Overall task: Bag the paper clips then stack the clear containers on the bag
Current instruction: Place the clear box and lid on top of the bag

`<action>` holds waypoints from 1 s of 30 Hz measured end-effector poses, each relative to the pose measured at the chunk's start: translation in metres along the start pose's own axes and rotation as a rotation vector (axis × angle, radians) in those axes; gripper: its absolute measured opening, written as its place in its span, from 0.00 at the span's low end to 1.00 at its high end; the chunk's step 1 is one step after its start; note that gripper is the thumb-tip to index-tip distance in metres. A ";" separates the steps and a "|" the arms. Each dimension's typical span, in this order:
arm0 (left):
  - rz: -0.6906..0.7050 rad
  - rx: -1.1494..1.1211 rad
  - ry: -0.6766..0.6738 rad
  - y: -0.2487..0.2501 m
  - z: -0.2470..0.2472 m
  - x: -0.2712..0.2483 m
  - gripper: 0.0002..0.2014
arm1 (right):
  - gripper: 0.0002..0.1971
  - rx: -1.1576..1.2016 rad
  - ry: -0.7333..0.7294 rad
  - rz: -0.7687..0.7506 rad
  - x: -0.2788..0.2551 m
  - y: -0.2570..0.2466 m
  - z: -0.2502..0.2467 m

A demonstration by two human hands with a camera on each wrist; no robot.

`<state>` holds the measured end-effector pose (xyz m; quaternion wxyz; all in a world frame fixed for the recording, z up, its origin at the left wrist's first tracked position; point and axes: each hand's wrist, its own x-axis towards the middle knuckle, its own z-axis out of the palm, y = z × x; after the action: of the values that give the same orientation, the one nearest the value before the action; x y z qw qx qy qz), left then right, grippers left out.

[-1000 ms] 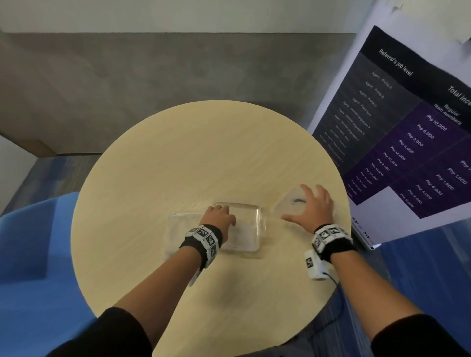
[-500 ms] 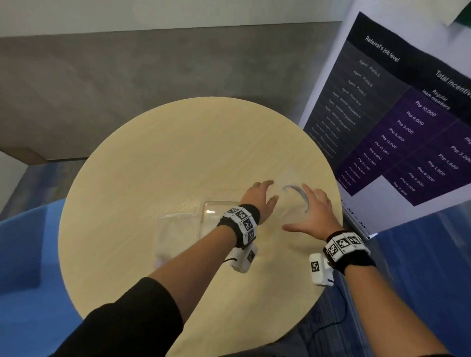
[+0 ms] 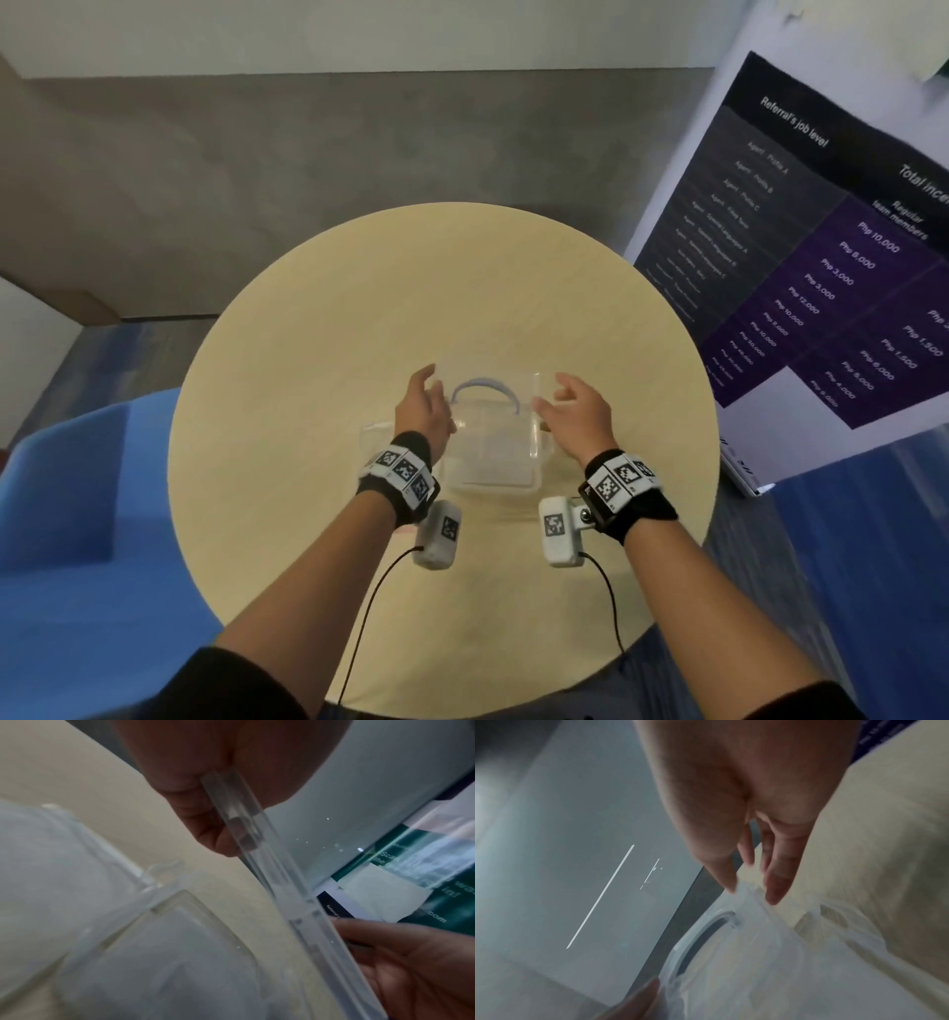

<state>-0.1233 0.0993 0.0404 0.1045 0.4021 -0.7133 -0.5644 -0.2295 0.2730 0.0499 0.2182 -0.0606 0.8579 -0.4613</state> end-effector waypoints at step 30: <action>-0.189 0.246 0.101 -0.032 -0.007 -0.001 0.11 | 0.10 0.049 0.158 0.319 -0.005 0.039 0.021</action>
<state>-0.1038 0.0943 0.0148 0.0366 0.5051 -0.7298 -0.4592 -0.2119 0.2810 0.0095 0.2216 0.1179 0.8597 -0.4449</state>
